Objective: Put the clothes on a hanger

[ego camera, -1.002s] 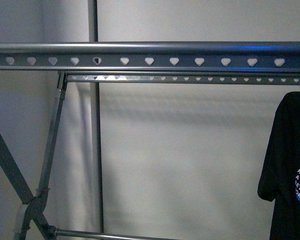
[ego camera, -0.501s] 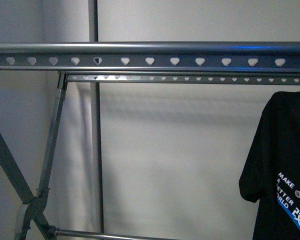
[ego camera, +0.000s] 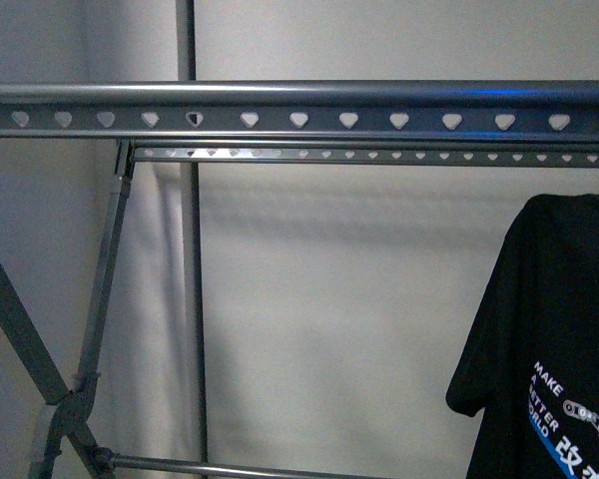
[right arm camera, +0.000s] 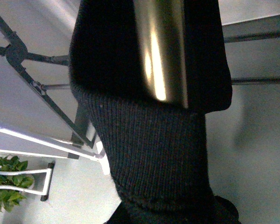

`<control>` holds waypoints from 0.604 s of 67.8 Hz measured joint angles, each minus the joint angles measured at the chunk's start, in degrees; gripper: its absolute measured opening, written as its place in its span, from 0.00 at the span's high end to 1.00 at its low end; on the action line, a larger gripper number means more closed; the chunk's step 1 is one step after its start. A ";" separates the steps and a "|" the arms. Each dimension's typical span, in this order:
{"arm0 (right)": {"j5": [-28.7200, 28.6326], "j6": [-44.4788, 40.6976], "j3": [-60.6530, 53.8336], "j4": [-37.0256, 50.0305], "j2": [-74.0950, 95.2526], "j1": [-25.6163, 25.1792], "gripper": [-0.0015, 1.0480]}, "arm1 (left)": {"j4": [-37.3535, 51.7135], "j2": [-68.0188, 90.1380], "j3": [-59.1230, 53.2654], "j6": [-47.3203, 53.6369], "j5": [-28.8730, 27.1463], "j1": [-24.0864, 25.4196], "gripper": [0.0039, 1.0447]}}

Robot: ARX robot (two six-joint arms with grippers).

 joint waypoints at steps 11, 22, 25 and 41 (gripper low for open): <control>0.55 -0.26 -1.03 0.02 0.04 0.00 0.93 | -2.56 -3.32 -0.20 0.04 -0.09 0.00 0.97; 0.68 -0.09 -1.09 1.14 0.13 -0.02 0.93 | -6.19 -7.06 -0.20 0.04 -0.07 0.00 0.97; 0.31 0.13 -1.09 1.33 0.13 -0.02 0.93 | -7.06 -7.96 -0.20 0.04 -0.09 0.00 0.97; -1.99 2.05 1.11 -0.31 0.00 -0.11 0.93 | -11.26 -12.20 -0.20 0.04 -0.07 0.00 0.97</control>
